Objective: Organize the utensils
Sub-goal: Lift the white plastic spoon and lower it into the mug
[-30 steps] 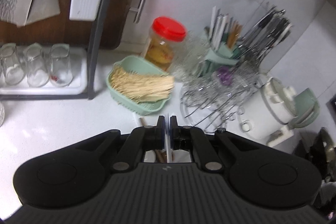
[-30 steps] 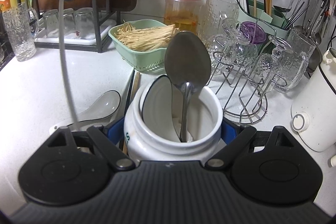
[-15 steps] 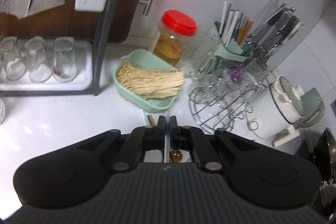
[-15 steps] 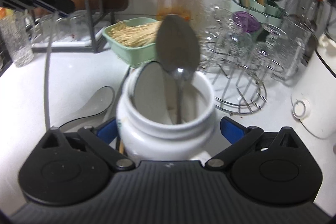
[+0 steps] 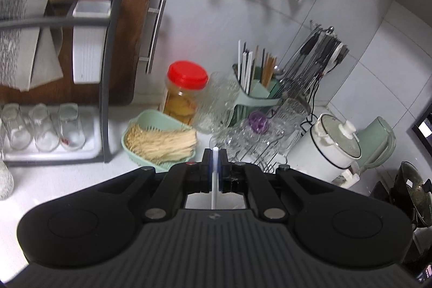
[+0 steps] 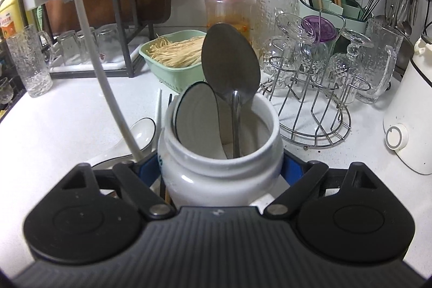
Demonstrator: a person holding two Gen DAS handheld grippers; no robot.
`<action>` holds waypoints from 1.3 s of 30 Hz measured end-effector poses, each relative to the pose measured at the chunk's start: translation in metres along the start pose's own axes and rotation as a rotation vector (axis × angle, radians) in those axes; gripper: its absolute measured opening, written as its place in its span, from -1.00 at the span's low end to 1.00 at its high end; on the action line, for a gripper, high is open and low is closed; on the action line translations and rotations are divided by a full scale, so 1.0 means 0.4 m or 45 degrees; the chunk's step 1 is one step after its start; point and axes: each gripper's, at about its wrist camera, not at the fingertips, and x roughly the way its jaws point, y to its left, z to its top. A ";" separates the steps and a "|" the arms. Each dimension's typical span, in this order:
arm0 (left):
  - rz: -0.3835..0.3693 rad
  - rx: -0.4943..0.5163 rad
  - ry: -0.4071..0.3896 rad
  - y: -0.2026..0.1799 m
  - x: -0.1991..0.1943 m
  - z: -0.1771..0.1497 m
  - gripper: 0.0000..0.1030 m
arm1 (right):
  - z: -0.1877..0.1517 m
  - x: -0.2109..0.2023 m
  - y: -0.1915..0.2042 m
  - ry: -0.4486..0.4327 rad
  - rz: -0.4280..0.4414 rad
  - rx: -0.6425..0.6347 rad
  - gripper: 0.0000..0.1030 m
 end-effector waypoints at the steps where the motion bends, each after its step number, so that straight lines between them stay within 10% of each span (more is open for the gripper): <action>1: 0.004 0.005 -0.009 -0.006 -0.011 0.004 -0.92 | -0.001 0.000 0.000 -0.001 0.000 0.000 0.77; 19: -0.103 0.195 -0.175 -0.188 -0.135 0.100 -0.92 | 0.005 0.005 0.004 0.008 -0.015 0.014 0.77; 39: -0.115 0.229 0.175 -0.224 0.090 0.006 -0.92 | 0.001 0.004 0.002 -0.008 0.010 -0.005 0.77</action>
